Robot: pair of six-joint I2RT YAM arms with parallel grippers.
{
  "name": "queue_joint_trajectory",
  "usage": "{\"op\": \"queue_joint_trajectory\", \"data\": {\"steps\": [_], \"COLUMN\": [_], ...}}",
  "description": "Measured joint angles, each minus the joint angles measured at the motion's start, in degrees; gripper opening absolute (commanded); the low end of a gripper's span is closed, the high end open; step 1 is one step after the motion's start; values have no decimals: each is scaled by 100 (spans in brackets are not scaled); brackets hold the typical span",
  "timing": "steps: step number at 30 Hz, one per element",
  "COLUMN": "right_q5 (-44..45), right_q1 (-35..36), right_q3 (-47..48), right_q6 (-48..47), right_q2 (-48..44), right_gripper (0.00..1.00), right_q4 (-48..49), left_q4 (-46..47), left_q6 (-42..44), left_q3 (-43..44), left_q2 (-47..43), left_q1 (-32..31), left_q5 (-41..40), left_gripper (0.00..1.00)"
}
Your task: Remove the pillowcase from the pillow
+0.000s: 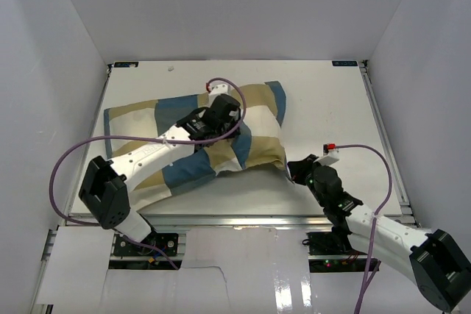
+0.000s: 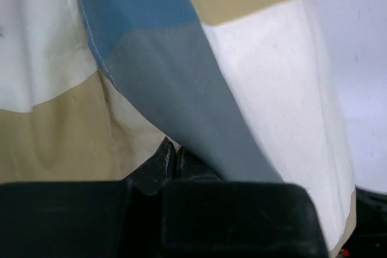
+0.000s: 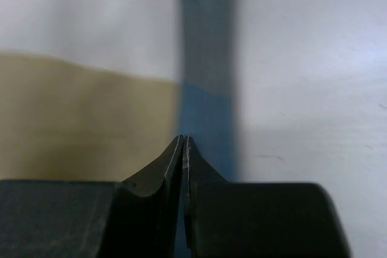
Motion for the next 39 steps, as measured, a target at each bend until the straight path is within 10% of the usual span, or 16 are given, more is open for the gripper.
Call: {"op": "queue_joint_trajectory", "data": {"steps": [9, 14, 25, 39], "right_q5": [293, -675, -1989, 361], "right_q1": [-76, -81, 339, 1799], "right_q3": [-269, -210, 704, 3012], "right_q6": [-94, -922, -2212, -2553], "right_q2": [323, -232, -529, 1976], "right_gripper": [11, 59, 60, 61], "right_q4": [-1058, -562, -188, -308], "left_q4": [11, 348, 892, 1458], "left_q6": [251, 289, 243, 9], "left_q3": [201, -72, -850, -1058], "left_q2": [-289, -365, -380, -339], "left_q1": [933, 922, 857, 734], "left_q5": [-662, -153, 868, 1250], "left_gripper": [0, 0, 0, 0]}}
